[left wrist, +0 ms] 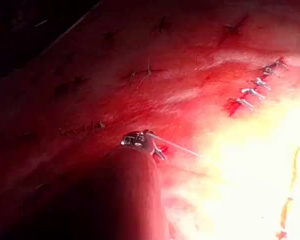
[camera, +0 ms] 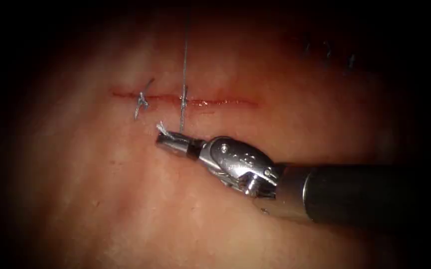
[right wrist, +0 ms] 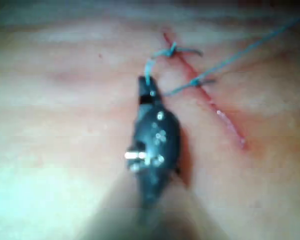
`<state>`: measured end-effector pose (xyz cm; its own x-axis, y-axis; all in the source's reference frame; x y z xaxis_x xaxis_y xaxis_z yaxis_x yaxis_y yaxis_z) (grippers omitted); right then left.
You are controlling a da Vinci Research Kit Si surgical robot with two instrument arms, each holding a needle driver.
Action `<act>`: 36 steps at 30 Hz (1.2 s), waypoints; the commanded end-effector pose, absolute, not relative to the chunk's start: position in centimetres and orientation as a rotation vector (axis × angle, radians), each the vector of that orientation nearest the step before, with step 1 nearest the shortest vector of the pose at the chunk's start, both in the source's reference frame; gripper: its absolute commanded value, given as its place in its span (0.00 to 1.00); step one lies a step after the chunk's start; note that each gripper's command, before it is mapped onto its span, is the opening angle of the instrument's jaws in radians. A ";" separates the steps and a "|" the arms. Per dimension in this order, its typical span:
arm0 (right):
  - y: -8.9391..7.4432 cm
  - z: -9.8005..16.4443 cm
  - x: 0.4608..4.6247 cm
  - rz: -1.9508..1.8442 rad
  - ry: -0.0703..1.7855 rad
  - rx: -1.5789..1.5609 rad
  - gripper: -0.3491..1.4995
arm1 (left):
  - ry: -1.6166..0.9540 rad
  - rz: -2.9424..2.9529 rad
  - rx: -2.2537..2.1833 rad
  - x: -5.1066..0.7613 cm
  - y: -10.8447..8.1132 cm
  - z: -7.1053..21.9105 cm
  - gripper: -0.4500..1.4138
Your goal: Wound Closure
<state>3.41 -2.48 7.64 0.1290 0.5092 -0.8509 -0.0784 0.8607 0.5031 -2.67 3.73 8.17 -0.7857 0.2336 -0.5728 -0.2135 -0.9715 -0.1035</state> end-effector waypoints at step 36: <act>-1.4 7.5 2.96 0.764 1.288 0.468 0.83 | -0.128 2.696 -1.113 -2.44 2.3 5.6 0.00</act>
